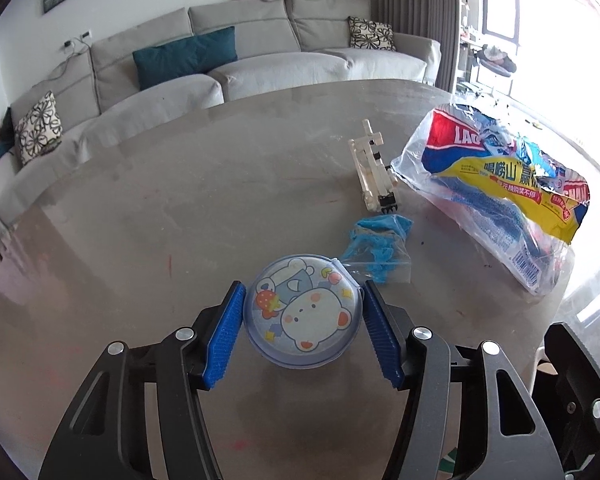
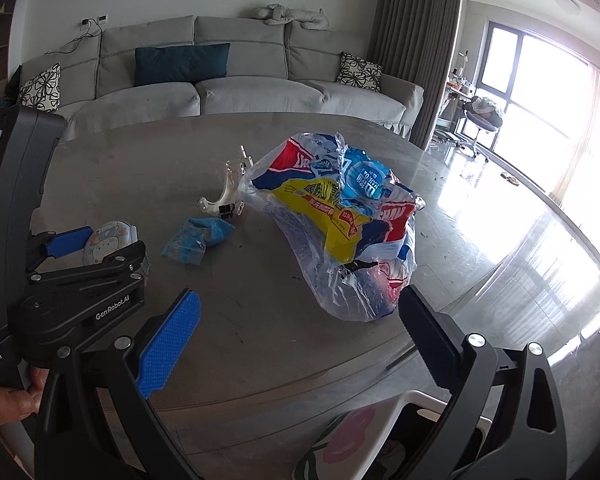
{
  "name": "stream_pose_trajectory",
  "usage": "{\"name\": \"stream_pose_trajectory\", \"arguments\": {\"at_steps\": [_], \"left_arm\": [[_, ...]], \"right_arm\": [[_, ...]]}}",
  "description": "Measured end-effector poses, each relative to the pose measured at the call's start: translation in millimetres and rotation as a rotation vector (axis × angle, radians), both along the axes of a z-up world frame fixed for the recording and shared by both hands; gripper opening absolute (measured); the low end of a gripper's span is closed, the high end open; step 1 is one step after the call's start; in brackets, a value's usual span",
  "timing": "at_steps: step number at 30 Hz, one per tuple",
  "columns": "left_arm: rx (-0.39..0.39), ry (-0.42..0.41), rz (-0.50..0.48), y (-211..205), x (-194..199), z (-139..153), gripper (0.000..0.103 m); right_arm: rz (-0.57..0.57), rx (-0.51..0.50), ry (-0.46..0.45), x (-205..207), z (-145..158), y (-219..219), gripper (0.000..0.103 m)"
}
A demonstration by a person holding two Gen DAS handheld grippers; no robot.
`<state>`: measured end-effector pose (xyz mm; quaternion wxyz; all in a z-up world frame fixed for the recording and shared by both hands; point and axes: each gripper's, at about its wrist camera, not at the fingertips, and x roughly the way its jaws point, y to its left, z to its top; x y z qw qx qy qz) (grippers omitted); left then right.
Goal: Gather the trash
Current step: 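Grasp the blue plastic bag with the right gripper while the left holds the lid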
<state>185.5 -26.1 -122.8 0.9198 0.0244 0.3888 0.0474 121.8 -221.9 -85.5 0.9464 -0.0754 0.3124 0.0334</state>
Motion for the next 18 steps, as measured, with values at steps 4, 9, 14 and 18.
{"name": "stream_pose_trajectory", "arguments": {"at_steps": [4,9,14,18], "left_arm": [[0.012,-0.017,0.018,13.3,-4.8,10.5,0.06],[0.04,-0.021,0.04,29.5,-5.9,18.3,0.06],[0.065,-0.026,0.058,45.0,-2.8,21.4,0.06],[0.068,-0.023,0.073,54.7,4.4,20.9,0.06]], "right_arm": [[0.022,0.014,-0.008,4.5,1.7,13.8,0.098],[0.047,0.032,-0.017,13.0,3.9,31.1,0.098],[0.067,0.046,-0.011,25.0,0.5,43.0,0.098],[0.078,0.047,-0.007,35.6,-2.4,52.9,0.098]]}}
